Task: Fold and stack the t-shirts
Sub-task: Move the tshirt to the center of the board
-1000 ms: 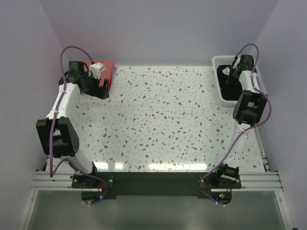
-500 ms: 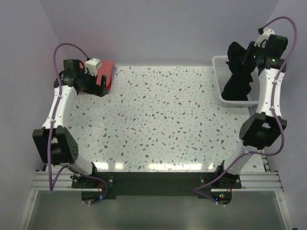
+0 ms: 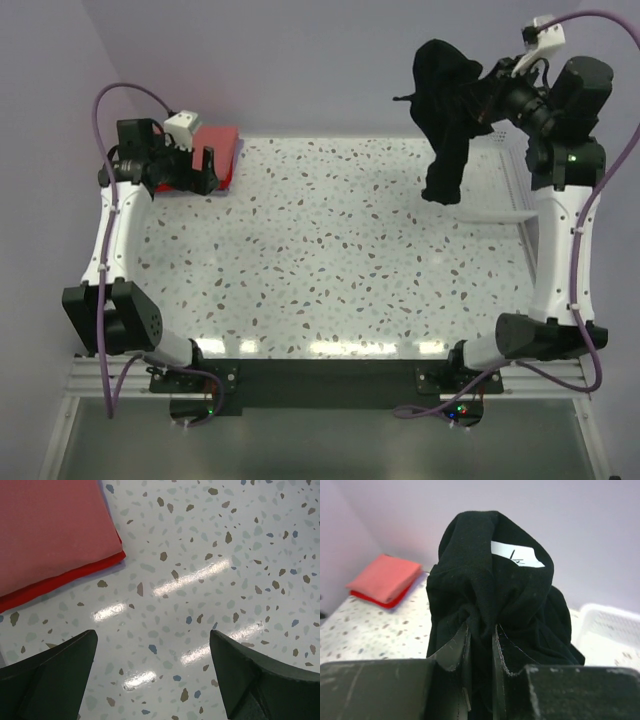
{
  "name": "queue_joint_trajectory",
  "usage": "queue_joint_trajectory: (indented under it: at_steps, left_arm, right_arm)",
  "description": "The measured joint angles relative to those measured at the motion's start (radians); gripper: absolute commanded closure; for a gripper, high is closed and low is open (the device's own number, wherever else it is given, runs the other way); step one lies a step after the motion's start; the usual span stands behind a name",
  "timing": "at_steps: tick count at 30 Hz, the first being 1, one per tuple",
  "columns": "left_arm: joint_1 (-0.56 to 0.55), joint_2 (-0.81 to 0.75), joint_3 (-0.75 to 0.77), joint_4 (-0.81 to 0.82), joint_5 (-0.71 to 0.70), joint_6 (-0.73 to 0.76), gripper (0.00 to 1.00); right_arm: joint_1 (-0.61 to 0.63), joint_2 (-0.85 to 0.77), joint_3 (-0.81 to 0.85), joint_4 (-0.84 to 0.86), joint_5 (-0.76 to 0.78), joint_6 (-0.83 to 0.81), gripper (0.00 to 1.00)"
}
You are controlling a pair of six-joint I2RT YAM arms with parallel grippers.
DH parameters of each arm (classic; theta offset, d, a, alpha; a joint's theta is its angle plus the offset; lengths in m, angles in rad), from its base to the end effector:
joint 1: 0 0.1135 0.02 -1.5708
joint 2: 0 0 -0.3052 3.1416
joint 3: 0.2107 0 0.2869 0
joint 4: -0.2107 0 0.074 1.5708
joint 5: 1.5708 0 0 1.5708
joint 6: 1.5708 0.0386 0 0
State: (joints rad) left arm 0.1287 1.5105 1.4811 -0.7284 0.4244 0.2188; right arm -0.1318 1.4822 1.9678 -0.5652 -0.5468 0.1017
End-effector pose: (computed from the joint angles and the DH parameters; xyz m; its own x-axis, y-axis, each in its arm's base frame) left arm 0.3621 0.0308 0.3948 -0.6264 0.1184 -0.7705 0.3233 0.9388 -0.1186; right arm 0.3196 -0.0221 0.5930 -0.1192 0.1033 -0.9875 -0.3915 0.9091 0.1423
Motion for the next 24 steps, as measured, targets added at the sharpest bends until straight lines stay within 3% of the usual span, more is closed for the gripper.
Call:
queue_joint_trajectory:
  at_steps: [6, 7, 8, 9, 10, 11, 15, 19, 24]
  left_arm:
    - [0.000, -0.067, 0.000, -0.003, 0.007, 0.001, 0.00]
    - [0.000, -0.075, 0.000, -0.004, 0.012, 0.002, 0.00]
    - [0.000, -0.081, 0.000, -0.006, 0.019, 0.004, 0.00]
    - [0.000, -0.084, -0.001, -0.007, 0.024, 0.005, 0.00]
    - [0.000, -0.087, -0.003, -0.008, 0.034, 0.009, 0.00]
    - [0.000, -0.088, -0.005, -0.010, 0.041, 0.010, 0.00]
    - [0.000, -0.088, -0.024, -0.023, 0.082, 0.042, 0.00]
    - [-0.006, -0.089, -0.075, -0.036, 0.135, 0.109, 0.00]
    - [-0.130, -0.080, -0.174, -0.021, 0.122, 0.176, 0.02]
  right_arm:
    - [0.174, -0.103, -0.021, 0.032, -0.022, -0.005, 0.98]
    - [0.195, -0.119, -0.041, 0.034, -0.023, -0.010, 0.84]
    - [0.222, -0.138, -0.075, 0.035, -0.027, -0.018, 0.48]
    - [0.251, -0.156, -0.117, 0.032, -0.035, -0.023, 0.27]
    - [0.281, -0.169, -0.156, 0.018, -0.048, -0.047, 0.11]
    - [0.304, -0.172, -0.184, -0.001, -0.056, -0.079, 0.01]
    - [0.392, -0.156, -0.326, -0.135, -0.073, -0.221, 0.01]
    - [0.400, -0.093, -0.419, -0.276, -0.006, -0.340, 0.01]
    - [0.396, -0.061, -0.562, -0.345, 0.083, -0.446, 0.02]
